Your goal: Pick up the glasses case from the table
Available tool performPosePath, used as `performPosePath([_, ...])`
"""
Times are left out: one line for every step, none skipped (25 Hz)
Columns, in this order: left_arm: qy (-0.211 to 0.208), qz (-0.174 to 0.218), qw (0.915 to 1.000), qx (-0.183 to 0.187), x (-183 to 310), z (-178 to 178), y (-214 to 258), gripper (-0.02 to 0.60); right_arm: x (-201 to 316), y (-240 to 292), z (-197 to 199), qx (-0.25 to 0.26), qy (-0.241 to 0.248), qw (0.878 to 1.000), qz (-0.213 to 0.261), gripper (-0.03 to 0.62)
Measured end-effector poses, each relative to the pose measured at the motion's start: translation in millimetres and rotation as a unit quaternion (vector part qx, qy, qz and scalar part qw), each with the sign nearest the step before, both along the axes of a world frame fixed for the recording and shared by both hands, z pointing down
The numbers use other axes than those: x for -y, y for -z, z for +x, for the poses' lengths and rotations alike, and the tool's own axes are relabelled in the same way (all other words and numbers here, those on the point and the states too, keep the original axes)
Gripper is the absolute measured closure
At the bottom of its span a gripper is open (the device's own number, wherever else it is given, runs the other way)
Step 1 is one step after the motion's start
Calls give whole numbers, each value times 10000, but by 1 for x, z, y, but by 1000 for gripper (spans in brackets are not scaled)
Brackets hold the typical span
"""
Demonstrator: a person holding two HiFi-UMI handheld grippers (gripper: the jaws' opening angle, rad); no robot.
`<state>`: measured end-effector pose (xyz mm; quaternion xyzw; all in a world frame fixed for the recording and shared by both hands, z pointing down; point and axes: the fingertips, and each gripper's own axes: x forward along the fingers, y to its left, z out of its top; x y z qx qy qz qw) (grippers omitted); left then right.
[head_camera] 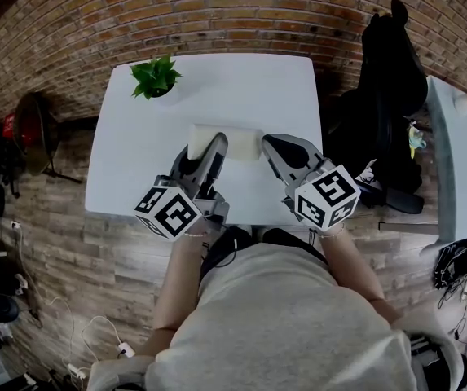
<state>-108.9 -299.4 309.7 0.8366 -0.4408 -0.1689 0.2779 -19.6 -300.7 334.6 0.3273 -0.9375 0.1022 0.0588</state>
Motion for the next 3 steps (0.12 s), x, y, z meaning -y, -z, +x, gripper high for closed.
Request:
performPosePath([-11,1,10000,0,-1,0,0,431,-1,0,0,-4,4,10000,-3,595])
performPosePath([-21,2,10000,2,-1,1,0,431,-1,0,0,-7,5,10000,-7,595])
performPosePath([-29,5,10000,5,-2,1,1,431,-2,0,1,-10,5,10000,-11,595])
